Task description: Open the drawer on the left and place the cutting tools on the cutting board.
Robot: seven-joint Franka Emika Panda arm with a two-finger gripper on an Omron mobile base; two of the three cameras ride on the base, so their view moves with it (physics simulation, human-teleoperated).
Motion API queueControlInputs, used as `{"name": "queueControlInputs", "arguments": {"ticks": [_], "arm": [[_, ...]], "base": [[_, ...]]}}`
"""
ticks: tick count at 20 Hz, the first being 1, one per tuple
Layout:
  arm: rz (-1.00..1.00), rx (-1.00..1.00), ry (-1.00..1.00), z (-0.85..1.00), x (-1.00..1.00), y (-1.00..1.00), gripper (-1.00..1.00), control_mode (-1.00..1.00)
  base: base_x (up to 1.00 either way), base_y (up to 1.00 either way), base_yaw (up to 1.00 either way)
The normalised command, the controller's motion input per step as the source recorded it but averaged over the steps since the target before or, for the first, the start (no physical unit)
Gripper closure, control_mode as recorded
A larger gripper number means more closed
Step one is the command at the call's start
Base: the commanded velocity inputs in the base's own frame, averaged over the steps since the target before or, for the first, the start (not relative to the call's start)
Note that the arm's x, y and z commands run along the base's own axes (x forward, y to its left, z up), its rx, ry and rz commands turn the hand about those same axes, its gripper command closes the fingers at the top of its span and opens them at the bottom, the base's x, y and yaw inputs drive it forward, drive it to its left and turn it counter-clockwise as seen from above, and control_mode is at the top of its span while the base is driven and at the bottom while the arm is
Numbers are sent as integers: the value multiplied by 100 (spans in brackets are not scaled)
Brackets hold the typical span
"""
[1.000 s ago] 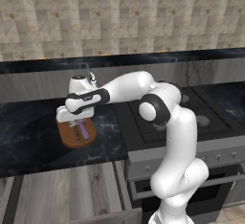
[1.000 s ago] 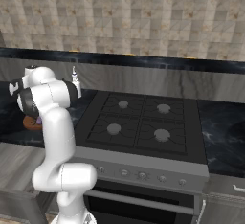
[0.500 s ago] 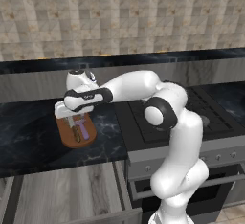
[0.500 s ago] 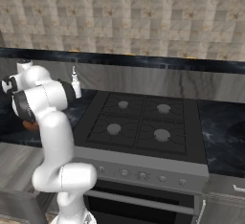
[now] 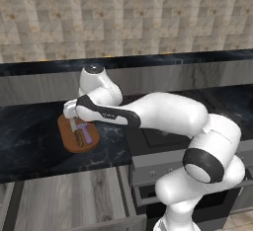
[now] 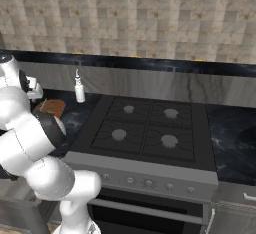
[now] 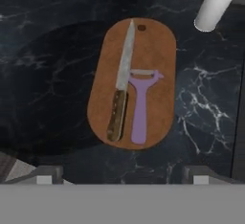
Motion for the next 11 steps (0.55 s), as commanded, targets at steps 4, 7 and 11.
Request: {"name": "queueControlInputs", "arguments": {"ticks": [4,7,11], "arm": [[0,12,-12,63,-100,-97,-100,-100],[0,11,-7,63,-84,-92,-100,-100],[0,7,-2,79,-44,-85,-100,-100]], "base": [[0,0,0],[0,0,0],[0,0,0]]}}
